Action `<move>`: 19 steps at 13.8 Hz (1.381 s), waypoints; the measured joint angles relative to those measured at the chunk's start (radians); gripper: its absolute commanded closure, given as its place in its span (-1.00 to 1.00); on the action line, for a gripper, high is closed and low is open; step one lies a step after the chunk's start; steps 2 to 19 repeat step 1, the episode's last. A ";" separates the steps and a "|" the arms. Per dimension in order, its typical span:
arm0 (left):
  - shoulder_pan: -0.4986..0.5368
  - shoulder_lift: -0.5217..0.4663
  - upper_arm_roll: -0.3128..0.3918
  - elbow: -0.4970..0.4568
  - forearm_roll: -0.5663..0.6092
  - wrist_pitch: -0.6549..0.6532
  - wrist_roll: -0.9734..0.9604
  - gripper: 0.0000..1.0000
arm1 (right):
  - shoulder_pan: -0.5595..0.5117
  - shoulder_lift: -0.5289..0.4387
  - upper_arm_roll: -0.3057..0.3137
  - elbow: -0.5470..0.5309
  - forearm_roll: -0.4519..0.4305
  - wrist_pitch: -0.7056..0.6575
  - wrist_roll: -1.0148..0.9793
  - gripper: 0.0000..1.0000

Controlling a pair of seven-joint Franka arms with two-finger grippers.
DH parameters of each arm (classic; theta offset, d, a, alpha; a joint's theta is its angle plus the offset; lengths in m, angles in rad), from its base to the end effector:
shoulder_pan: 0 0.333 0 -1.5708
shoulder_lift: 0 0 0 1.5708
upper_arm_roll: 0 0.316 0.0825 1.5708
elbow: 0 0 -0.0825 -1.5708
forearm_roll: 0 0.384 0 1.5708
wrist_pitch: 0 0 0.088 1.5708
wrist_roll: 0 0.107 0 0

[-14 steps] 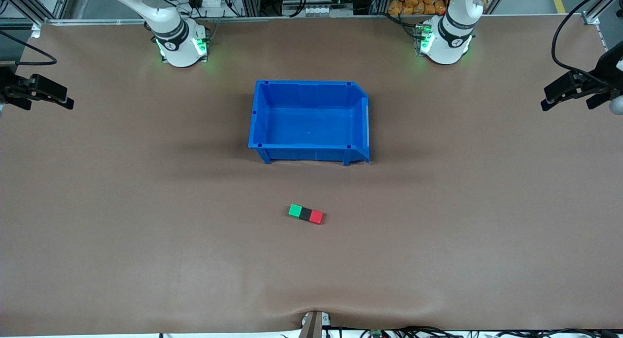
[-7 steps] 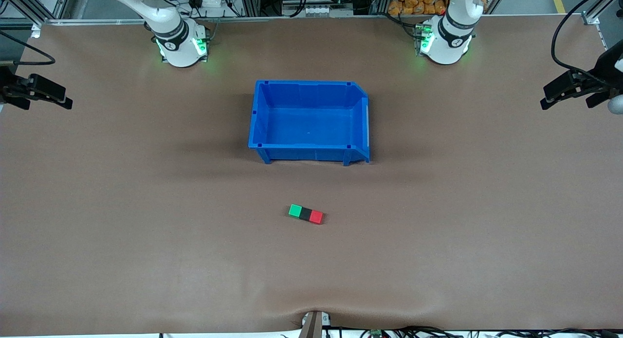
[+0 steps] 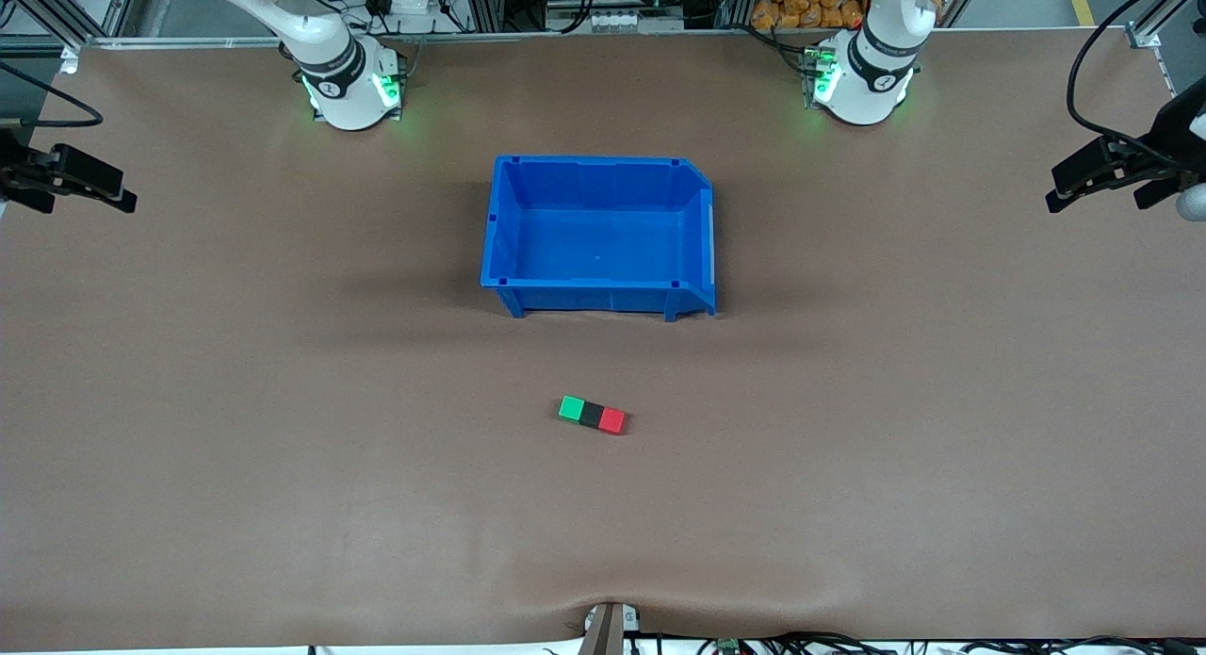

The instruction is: Attach green and red cubes to black cube

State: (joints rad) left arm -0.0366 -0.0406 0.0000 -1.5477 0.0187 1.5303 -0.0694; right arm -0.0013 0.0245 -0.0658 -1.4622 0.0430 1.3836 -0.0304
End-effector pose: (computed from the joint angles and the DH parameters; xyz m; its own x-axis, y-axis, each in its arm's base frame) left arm 0.5377 -0.0176 0.6540 0.9991 0.0335 0.0244 0.0340 -0.9993 -0.0170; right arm 0.5416 -0.0306 0.6460 0.9944 -0.0285 -0.1014 -0.0332 -0.9985 -0.0443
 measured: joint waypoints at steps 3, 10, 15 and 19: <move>0.000 0.000 0.000 0.000 0.000 0.000 0.000 -1.00 | -0.004 0.000 0.000 0.000 0.000 0.010 0.000 -1.00; 0.000 0.000 0.000 0.000 0.000 0.000 0.000 -1.00 | -0.004 0.000 0.000 0.000 0.000 0.010 0.000 -1.00; 0.000 0.000 0.000 0.000 0.000 0.000 0.000 -1.00 | -0.004 0.000 0.000 0.000 0.000 0.010 0.000 -1.00; 0.000 0.000 0.000 0.000 0.000 0.000 0.000 -1.00 | -0.004 0.000 0.000 0.000 0.000 0.010 0.000 -1.00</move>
